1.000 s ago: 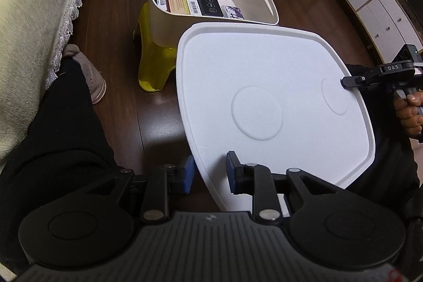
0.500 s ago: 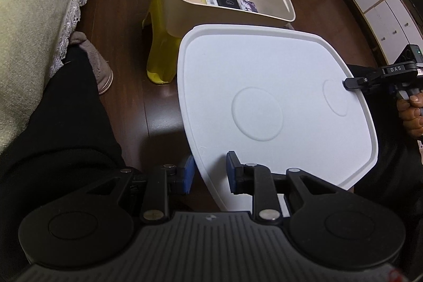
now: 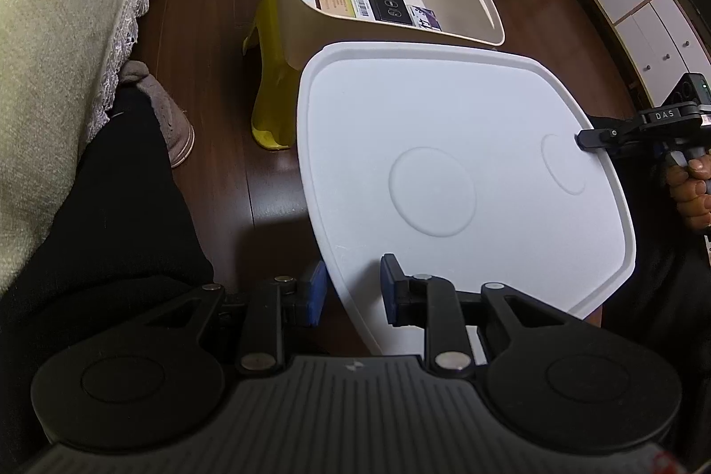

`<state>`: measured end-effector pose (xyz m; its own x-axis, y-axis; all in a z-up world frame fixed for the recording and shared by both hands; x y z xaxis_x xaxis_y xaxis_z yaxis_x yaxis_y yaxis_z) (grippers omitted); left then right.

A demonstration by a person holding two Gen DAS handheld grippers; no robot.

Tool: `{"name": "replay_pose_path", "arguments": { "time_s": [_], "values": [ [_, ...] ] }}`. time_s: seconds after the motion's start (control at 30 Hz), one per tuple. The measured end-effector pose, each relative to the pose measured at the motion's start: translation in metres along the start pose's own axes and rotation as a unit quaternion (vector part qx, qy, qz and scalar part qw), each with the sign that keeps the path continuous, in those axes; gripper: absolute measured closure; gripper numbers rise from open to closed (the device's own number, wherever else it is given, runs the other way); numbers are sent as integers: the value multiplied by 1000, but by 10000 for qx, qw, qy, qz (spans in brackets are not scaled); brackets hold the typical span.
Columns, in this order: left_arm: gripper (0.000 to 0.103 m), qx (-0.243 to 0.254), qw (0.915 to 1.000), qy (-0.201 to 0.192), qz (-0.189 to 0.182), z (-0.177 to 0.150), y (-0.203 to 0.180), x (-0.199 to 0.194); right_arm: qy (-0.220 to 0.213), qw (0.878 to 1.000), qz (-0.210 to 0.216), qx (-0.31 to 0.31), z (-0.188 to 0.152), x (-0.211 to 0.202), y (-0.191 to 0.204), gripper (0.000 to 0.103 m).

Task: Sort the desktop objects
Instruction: 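Carry the white lid with both grippers over the white bin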

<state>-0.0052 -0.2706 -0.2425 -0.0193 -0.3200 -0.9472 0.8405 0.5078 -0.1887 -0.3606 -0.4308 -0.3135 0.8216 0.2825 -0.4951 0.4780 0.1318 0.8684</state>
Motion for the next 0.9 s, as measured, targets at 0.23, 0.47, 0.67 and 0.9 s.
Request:
{"name": "replay_pose_path", "arguments": {
  "time_s": [0.23, 0.47, 0.67, 0.9],
  "values": [
    [73, 73, 10000, -55, 36, 8, -4, -2, -63, 10000, 31, 6, 3, -4, 0, 87],
    [73, 79, 9998, -149, 51, 21, -8, -2, -183, 9998, 65, -46, 13, -13, 5, 87],
    [73, 103, 9995, -281, 49, 35, -9, -3, -328, 9993, 112, -142, 26, -18, 13, 87],
    [73, 83, 9987, -486, 87, 57, -2, -2, -431, 9985, 105, -310, 51, -14, 27, 87]
  ]
}}
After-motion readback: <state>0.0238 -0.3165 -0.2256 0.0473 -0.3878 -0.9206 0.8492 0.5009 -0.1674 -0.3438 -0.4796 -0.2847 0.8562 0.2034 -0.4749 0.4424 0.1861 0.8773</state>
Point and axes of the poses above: each gripper's, at about its wrist camera, not at the fingertips, and x roughly the way its jaws point, y to its left, z to its top, the point moved 3 cm from there along x, roughly the way its jaws point, and after that the axes turned 10 degrees about z, right-handed, at the moved point
